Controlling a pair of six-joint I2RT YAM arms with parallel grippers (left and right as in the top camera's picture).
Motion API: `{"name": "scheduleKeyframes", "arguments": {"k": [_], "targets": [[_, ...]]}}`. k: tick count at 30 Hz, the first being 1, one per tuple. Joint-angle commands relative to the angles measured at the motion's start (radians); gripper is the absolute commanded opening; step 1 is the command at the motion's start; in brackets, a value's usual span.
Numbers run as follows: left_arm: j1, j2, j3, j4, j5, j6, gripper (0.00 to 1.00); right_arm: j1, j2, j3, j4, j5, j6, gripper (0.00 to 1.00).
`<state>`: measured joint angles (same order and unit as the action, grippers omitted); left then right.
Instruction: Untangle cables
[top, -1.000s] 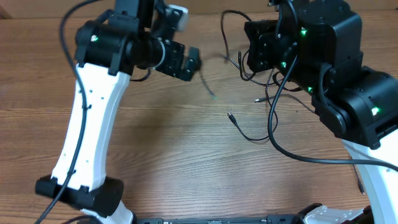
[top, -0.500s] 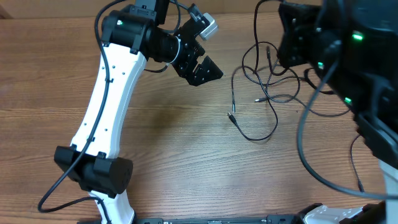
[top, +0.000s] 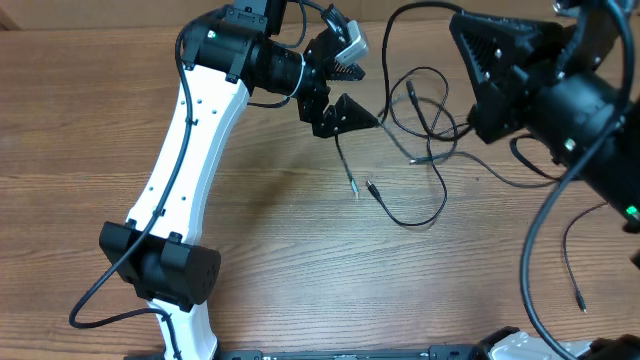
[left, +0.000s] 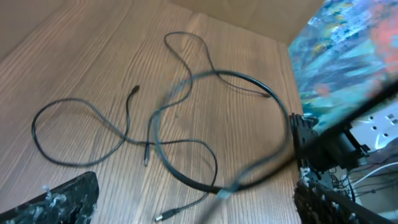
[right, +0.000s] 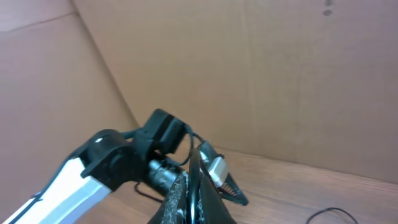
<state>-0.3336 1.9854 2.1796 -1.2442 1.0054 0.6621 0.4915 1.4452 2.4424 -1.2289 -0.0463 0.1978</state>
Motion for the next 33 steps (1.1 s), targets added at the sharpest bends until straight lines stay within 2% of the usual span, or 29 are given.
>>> {"name": "scheduleKeyframes", "arguments": {"k": [1, 9, 17, 33], "targets": [[-0.002, 0.005, 0.014, 0.001, 0.057, 0.061, 1.00, -0.003, -0.074, 0.021, 0.005, -0.063, 0.011, 0.04], [-0.003, 0.005, 0.014, -0.005, 0.054, 0.068, 0.99, -0.003, -0.164, 0.021, 0.008, -0.064, 0.011, 0.04], [-0.026, 0.005, 0.014, -0.009, 0.055, 0.068, 1.00, -0.003, -0.172, 0.021, 0.008, -0.064, 0.011, 0.04], [-0.066, 0.005, 0.014, -0.139, 0.002, 0.128, 1.00, -0.003, -0.171, 0.021, 0.037, 0.050, -0.034, 0.04]]}}
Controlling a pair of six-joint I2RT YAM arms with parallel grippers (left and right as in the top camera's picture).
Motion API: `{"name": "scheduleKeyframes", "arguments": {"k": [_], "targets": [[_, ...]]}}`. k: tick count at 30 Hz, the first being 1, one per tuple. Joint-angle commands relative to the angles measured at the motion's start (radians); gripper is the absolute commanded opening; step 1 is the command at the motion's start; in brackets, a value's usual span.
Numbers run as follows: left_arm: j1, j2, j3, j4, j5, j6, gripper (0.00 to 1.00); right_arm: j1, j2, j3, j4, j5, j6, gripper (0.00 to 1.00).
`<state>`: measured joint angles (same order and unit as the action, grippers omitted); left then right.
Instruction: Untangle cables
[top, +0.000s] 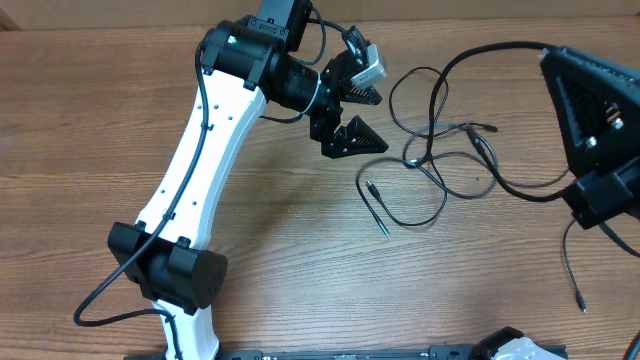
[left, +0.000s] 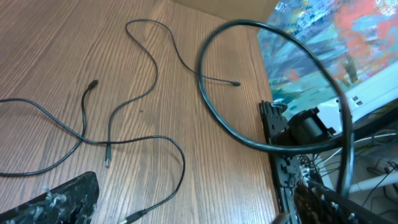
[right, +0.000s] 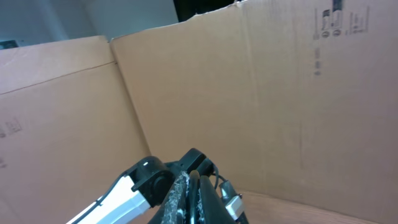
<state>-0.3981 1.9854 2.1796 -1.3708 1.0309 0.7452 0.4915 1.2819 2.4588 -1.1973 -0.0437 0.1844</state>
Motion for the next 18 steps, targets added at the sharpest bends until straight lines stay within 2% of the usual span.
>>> {"name": "scheduleKeyframes", "arguments": {"k": [1, 7, 18], "targets": [[-0.002, 0.005, 0.014, -0.016, -0.034, 0.044, 1.00, -0.003, -0.008, 0.005, 0.006, 0.059, -0.027, 0.04], [0.015, 0.004, 0.014, -0.050, -0.043, 0.044, 1.00, -0.003, -0.008, 0.005, 0.005, 0.088, -0.031, 0.04], [0.029, 0.004, 0.014, -0.145, 0.034, 0.082, 0.99, -0.003, -0.005, 0.004, -0.016, 0.114, -0.030, 0.04]]}}
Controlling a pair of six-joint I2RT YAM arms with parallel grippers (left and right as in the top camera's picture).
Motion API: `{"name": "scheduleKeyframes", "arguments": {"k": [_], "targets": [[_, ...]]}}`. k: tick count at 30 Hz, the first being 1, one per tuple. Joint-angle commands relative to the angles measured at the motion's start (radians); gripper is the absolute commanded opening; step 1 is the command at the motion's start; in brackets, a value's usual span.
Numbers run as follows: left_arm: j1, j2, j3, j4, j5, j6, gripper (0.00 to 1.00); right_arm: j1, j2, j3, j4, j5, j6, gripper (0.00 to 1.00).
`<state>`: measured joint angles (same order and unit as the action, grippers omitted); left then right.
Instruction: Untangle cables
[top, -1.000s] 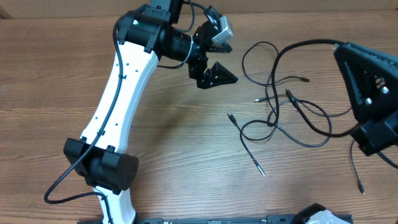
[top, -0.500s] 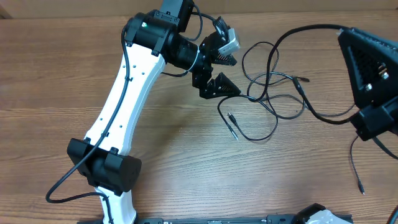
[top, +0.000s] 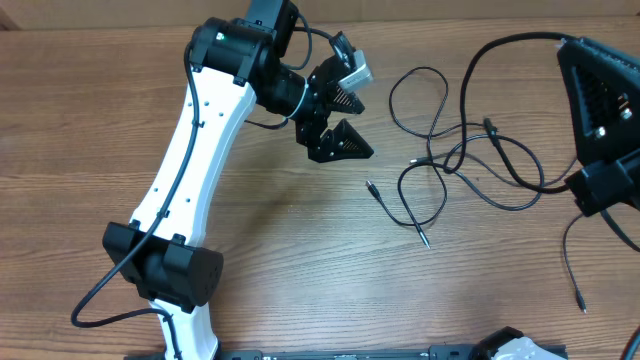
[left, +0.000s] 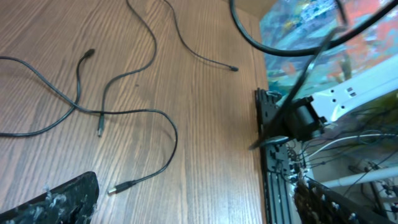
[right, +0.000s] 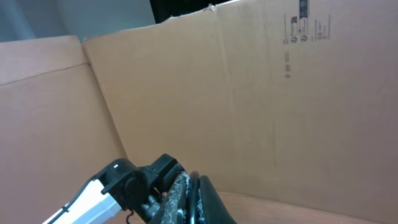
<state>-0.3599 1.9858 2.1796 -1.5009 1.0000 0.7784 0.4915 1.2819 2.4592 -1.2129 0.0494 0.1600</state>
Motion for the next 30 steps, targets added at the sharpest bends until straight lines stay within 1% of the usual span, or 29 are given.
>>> {"name": "scheduleKeyframes", "arguments": {"k": [1, 6, 8, 9, 10, 11, 12, 13, 14, 15, 16, 17, 26, 27, 28, 29, 30], "targets": [[-0.016, 0.004, 0.014, -0.024, 0.080, 0.062, 1.00, -0.003, -0.005, 0.004, -0.002, 0.021, -0.005, 0.04], [-0.059, 0.004, 0.013, -0.036, 0.088, 0.091, 0.98, -0.003, -0.005, 0.004, -0.006, 0.021, -0.005, 0.04], [-0.075, 0.004, 0.013, -0.035, 0.061, 0.099, 0.98, -0.003, -0.005, 0.004, -0.008, 0.021, -0.005, 0.04], [-0.081, 0.004, 0.013, -0.035, 0.038, 0.102, 0.95, -0.003, -0.006, 0.004, -0.010, 0.021, -0.005, 0.04], [-0.085, 0.004, 0.013, -0.034, 0.018, 0.105, 0.89, -0.003, -0.006, 0.004, -0.012, 0.021, -0.005, 0.04], [-0.089, 0.004, 0.013, -0.032, -0.011, 0.109, 0.75, -0.003, -0.006, 0.004, -0.014, 0.021, -0.005, 0.04], [-0.092, 0.004, 0.012, -0.029, -0.034, 0.109, 0.64, -0.003, -0.006, 0.004, -0.015, 0.021, -0.005, 0.04], [-0.092, 0.004, 0.011, -0.027, -0.057, 0.109, 0.59, -0.003, -0.006, 0.004, -0.016, 0.021, -0.005, 0.04], [-0.092, 0.004, 0.010, -0.027, -0.070, 0.109, 0.58, -0.003, -0.006, 0.004, -0.017, 0.020, -0.005, 0.04], [-0.092, 0.004, 0.009, -0.025, -0.072, 0.109, 0.52, -0.003, -0.006, 0.004, -0.018, 0.020, -0.005, 0.04], [-0.092, 0.006, 0.007, -0.020, -0.072, 0.109, 0.09, -0.003, -0.006, 0.004, -0.018, 0.020, -0.005, 0.04], [-0.092, 0.006, 0.006, -0.019, -0.071, 0.108, 0.04, -0.003, -0.006, 0.004, -0.017, 0.020, -0.005, 0.04], [-0.092, 0.006, 0.003, -0.016, -0.013, 0.109, 0.04, -0.003, -0.006, 0.004, -0.017, 0.020, -0.005, 0.04], [-0.093, 0.006, 0.003, -0.017, -0.011, 0.108, 0.07, -0.003, -0.006, 0.004, -0.017, 0.020, -0.005, 0.04], [-0.093, 0.006, 0.003, -0.018, -0.012, 0.108, 0.14, -0.003, -0.006, 0.004, -0.017, 0.020, -0.005, 0.04], [-0.093, 0.006, 0.003, -0.018, -0.012, 0.105, 0.33, -0.003, -0.006, 0.004, -0.016, 0.020, -0.005, 0.04], [-0.095, 0.006, 0.002, -0.018, -0.012, 0.093, 0.90, -0.003, -0.006, 0.004, -0.016, 0.020, -0.005, 0.04]]}}
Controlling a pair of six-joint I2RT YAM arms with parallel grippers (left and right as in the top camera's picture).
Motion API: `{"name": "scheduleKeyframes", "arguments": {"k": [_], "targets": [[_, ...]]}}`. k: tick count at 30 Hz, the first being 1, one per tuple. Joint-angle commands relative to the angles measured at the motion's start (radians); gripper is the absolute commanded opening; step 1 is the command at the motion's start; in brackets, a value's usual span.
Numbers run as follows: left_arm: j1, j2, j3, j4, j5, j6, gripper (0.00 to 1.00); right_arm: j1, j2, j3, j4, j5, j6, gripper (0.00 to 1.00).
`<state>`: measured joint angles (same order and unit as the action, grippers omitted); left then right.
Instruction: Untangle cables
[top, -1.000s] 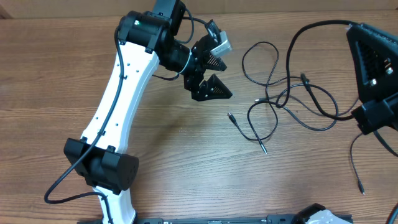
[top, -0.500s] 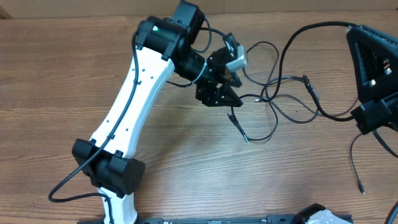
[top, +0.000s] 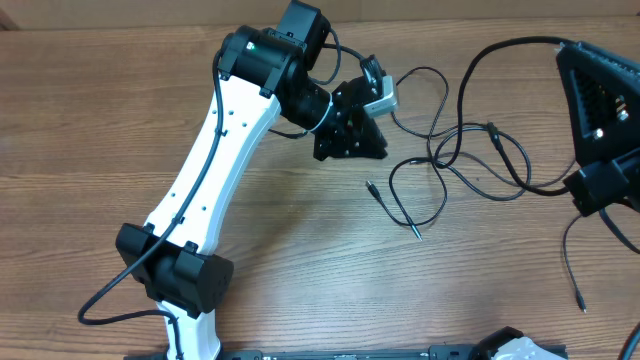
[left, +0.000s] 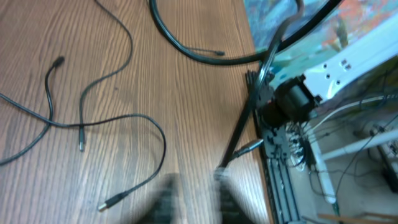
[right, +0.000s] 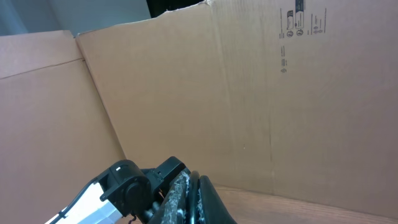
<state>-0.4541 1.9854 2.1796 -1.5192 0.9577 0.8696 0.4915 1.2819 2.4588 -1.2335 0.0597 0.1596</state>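
Note:
Several black cables lie crossed on the wooden table (top: 120, 120). A thick cable (top: 480, 60) runs from my right gripper (top: 575, 60) at the far right, high above the table, down into the tangle of thin cables (top: 440, 140). In the right wrist view my right gripper (right: 191, 182) is shut on that thick cable. My left gripper (top: 372, 145) sits just left of the tangle. In its wrist view my left gripper (left: 196, 202) is blurred, its jaws a narrow gap apart over bare wood. A thin cable's plug (left: 109, 200) lies just left of them.
Another thin cable (top: 568, 255) lies apart at the right edge. One loose plug end (top: 415, 234) points toward the table's front. Cardboard walls (right: 249, 93) stand behind the table. The left wrist view shows the table's edge with a rail and wiring (left: 280, 149).
My left gripper has moved right, up to the tangle, and its jaws have gone from wide apart to a narrow gap. The right gripper stays where it was, holding the thick cable.
My right gripper first held the thick cable low, close to the tangle, and my left gripper stood wide open at its left. Then the right gripper was high at the far right and the cables lay more spread out. Now the left jaws have narrowed beside the tangle.

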Motion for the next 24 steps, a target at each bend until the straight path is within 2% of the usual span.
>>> {"name": "scheduleKeyframes", "arguments": {"k": [1, 8, 11, 13, 14, 15, 18, 24], "targets": [[-0.002, 0.007, 0.002, 0.002, 0.031, -0.003, 1.00, -0.003, -0.006, 0.005, 0.004, 0.010, -0.005, 0.04], [-0.045, 0.022, 0.002, 0.002, 0.006, -0.002, 0.98, -0.003, -0.006, 0.004, -0.003, 0.009, -0.004, 0.04], [-0.072, 0.042, 0.002, 0.002, -0.042, -0.003, 0.92, -0.003, -0.006, 0.005, -0.003, 0.010, -0.004, 0.04], [-0.084, 0.055, 0.002, 0.002, -0.066, -0.009, 0.82, -0.003, -0.006, 0.005, -0.003, 0.010, -0.005, 0.04], [-0.090, 0.064, 0.002, 0.010, -0.074, -0.023, 0.51, -0.003, -0.006, 0.005, -0.003, 0.010, -0.005, 0.04], [-0.091, 0.068, 0.002, 0.014, -0.076, -0.030, 0.04, -0.003, -0.006, 0.005, -0.003, 0.010, -0.005, 0.04], [-0.087, 0.069, 0.002, 0.040, -0.097, -0.072, 0.04, -0.003, -0.006, 0.004, -0.003, 0.010, -0.005, 0.04], [0.026, 0.035, 0.108, 0.068, -0.174, -0.302, 0.04, -0.003, -0.006, 0.005, -0.022, 0.011, -0.005, 0.04]]}}
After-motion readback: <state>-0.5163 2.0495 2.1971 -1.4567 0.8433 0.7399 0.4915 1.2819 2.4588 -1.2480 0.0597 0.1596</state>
